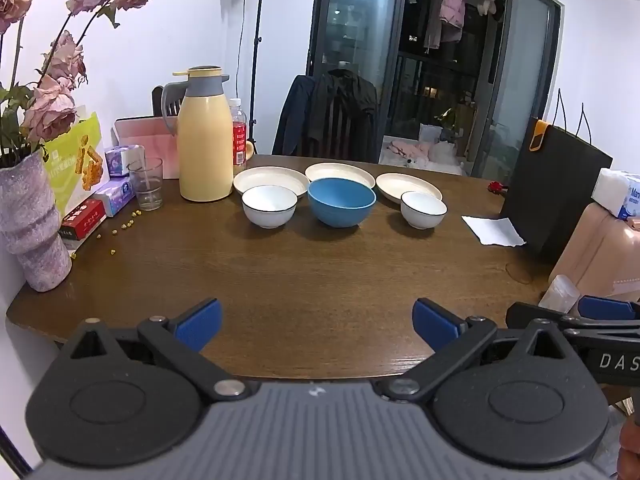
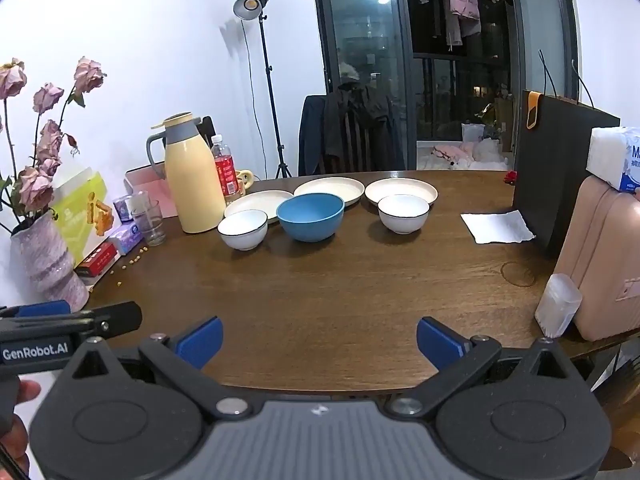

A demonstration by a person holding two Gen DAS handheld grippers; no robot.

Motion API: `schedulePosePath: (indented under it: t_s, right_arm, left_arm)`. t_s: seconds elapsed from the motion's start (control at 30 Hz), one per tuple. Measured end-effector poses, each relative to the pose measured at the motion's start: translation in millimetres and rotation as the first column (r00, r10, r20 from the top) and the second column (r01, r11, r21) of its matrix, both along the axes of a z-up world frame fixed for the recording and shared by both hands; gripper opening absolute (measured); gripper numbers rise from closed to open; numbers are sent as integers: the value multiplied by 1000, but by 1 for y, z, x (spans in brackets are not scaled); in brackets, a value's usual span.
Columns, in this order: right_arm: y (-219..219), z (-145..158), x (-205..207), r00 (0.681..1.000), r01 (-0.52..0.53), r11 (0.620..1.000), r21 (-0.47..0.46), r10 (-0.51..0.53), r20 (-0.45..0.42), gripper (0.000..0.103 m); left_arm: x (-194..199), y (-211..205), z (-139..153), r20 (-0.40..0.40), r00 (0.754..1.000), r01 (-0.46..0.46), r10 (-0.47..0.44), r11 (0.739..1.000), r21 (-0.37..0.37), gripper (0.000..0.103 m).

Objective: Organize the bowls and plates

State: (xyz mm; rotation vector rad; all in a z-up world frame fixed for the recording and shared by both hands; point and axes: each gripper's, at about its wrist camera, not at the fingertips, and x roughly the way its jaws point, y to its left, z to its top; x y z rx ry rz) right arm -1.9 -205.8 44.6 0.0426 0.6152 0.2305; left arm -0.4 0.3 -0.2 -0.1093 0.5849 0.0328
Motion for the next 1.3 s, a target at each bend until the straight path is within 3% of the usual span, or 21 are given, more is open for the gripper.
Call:
schedulePosePath:
  t_s: [1.3]
  right_arm:
    - [5,4,-11,1000,-1,1000,4,1,3,103]
  left_arm:
    - [-2,7,-2,-13,1000,-3,2,1000,-5,103]
